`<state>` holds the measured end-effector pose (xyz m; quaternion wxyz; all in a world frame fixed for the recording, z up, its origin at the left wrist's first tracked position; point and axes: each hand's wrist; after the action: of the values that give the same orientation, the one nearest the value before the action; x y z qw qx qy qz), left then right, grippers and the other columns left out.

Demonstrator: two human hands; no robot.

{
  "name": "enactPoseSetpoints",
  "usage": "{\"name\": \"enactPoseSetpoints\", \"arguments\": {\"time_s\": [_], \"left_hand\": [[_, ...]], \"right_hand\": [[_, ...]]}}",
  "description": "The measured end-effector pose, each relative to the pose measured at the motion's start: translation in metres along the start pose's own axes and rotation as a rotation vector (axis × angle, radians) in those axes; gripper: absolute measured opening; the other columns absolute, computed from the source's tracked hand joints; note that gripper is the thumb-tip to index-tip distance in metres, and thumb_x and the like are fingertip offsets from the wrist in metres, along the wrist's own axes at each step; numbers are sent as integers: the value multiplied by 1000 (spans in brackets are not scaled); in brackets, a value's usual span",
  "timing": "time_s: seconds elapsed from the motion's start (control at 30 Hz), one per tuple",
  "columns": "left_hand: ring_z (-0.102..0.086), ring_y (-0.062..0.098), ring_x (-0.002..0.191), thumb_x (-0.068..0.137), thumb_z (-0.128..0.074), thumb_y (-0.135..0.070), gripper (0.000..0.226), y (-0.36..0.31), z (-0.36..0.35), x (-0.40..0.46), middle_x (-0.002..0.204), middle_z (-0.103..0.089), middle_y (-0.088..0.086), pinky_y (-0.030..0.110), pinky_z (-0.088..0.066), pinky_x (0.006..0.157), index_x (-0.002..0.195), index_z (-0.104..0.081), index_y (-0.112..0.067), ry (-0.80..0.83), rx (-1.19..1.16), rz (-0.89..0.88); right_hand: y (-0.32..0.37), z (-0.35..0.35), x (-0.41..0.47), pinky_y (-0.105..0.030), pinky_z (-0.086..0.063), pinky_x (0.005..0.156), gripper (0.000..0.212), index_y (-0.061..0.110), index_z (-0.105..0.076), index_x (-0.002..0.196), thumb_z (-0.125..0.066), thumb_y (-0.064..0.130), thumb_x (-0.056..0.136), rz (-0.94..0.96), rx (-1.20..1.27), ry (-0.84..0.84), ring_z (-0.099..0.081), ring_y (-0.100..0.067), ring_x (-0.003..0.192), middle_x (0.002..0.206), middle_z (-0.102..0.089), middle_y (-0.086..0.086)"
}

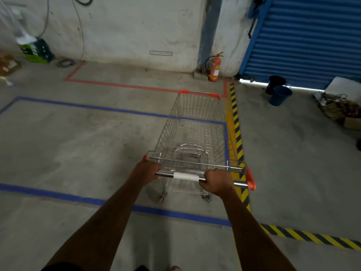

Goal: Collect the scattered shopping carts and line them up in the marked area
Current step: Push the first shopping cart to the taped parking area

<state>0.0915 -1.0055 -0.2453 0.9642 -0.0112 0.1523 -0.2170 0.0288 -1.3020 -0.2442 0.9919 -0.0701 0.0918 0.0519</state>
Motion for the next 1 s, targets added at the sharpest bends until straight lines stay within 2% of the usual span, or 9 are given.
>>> {"name": "enactPoseSetpoints", "arguments": {"time_s": [0.1,0.17,0.23,0.3,0.4,0.47,0.57,0.73,1.0], "left_hand": [[-58,17,125,95,-63,-30,47,9,-2,24,141,-59,1,29,-37,111,140,-53,-21,-74,-46,27],[-56,21,131,95,-61,-21,40,10,4,32,137,-60,7,30,-31,117,134,-60,-15,-174,-36,18],[-54,28,135,88,-68,-11,35,10,10,34,129,-63,8,38,-24,122,123,-67,-12,-316,-82,8],[-44,28,145,85,-70,-7,42,7,21,28,136,-61,4,39,-27,121,126,-67,-14,-396,-177,42],[-28,25,154,87,-68,-11,45,5,35,25,145,-53,1,38,-28,119,131,-63,-19,-453,-143,59],[-26,25,154,94,-62,-22,35,7,42,30,144,-50,-1,39,-37,113,129,-62,-22,-435,-103,71],[-57,25,127,105,-46,-24,26,6,48,41,129,-57,4,38,-49,96,125,-61,-17,-317,-143,103],[-56,26,129,104,-49,-19,45,-6,44,55,140,-55,7,42,-49,104,149,-46,-18,-210,-274,137],[-55,23,129,100,-54,-27,40,-5,34,57,138,-53,6,35,-48,103,138,-48,-14,-196,-170,54]], "right_hand": [[3,0,10,-31,-52,79,46,20,-70,103,-49,60,94,-16,75,0,-72,-25,98,102,-75,-3],[6,1,16,-31,-50,79,41,23,-68,104,-49,58,94,3,131,-43,-71,-22,99,103,-73,0],[8,7,23,-32,-46,89,42,28,-64,113,-50,60,92,44,141,-112,-64,-19,110,114,-67,5],[7,17,28,-36,-39,101,51,32,-58,124,-54,68,88,48,137,-140,-56,-18,119,125,-59,7],[4,32,23,-40,-39,100,58,30,-59,124,-59,71,84,-55,173,-224,-57,-22,117,122,-61,4],[2,33,14,-41,-43,94,46,27,-66,116,-59,65,90,-127,172,-303,-61,-26,111,114,-65,1],[2,30,5,-39,-44,94,37,31,-67,111,-47,60,100,-238,142,-241,-65,-24,108,111,-69,5],[14,37,13,-36,-41,95,36,38,-59,132,-39,55,106,-251,204,-155,-64,-18,115,121,-69,8],[30,39,29,-41,-42,101,39,31,-57,134,-37,51,108,-255,228,-134,-62,-22,119,127,-65,2]]}}
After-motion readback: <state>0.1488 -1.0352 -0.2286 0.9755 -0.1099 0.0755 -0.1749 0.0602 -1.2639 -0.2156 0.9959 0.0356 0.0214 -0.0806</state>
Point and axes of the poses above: each hand's wrist, its own x-axis towards the middle knuckle, its own z-axis out of the back of the hand, y = z × x
